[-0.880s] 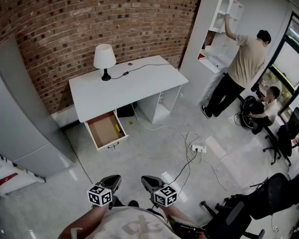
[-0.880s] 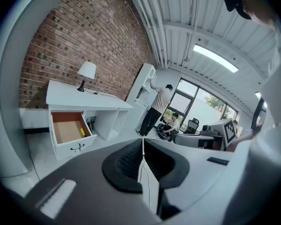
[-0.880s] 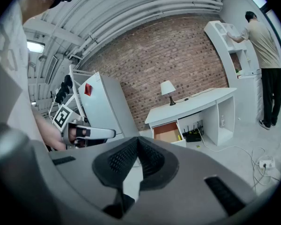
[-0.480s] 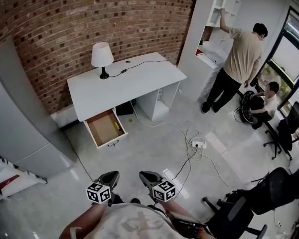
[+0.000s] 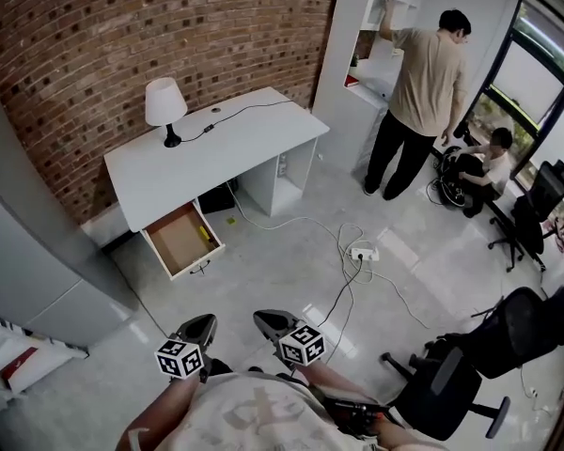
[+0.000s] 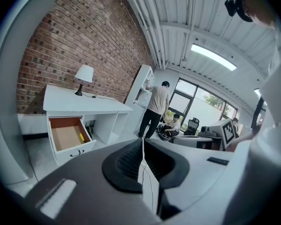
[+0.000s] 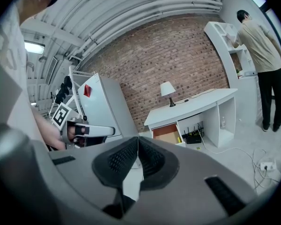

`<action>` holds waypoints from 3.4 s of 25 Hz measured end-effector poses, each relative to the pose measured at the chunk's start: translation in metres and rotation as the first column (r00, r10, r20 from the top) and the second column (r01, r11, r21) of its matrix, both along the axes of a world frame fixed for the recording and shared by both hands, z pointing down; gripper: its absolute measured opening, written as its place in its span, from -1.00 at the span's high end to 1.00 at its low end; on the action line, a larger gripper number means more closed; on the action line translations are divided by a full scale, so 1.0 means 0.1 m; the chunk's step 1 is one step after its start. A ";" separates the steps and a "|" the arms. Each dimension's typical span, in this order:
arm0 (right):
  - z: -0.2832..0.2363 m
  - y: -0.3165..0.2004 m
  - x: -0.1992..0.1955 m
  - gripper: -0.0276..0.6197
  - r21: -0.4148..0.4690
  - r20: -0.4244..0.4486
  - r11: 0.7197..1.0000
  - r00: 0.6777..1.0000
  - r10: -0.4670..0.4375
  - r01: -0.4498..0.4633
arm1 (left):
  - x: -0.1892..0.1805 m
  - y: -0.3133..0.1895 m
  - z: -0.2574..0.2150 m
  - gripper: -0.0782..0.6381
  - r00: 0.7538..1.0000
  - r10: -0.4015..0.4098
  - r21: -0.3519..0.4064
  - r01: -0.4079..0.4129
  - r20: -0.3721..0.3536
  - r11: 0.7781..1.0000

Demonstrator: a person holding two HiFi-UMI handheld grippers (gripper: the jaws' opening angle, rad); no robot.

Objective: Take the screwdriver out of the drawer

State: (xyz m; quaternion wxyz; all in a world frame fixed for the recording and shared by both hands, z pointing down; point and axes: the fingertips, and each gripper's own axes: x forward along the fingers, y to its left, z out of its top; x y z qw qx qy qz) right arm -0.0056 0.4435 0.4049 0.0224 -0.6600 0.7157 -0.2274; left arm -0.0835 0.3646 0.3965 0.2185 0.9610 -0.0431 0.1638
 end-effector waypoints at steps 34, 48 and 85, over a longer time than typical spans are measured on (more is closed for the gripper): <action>0.24 -0.19 0.43 0.89 -0.072 0.045 0.997 0.999 0.019 -0.015 | 0.43 -0.18 0.16 0.74 1.000 -0.003 -0.033 0.004 0.022 0.999; 0.21 -0.80 0.90 0.89 -0.089 0.043 0.994 0.997 0.064 -0.060 | 0.97 -0.87 0.13 0.74 0.999 0.044 -0.032 -0.043 0.028 0.999; 0.28 -2.80 1.54 0.89 -0.196 -0.018 0.963 0.982 0.188 -0.187 | 1.56 -3.02 0.29 0.74 0.990 0.136 -0.059 -0.134 0.028 0.989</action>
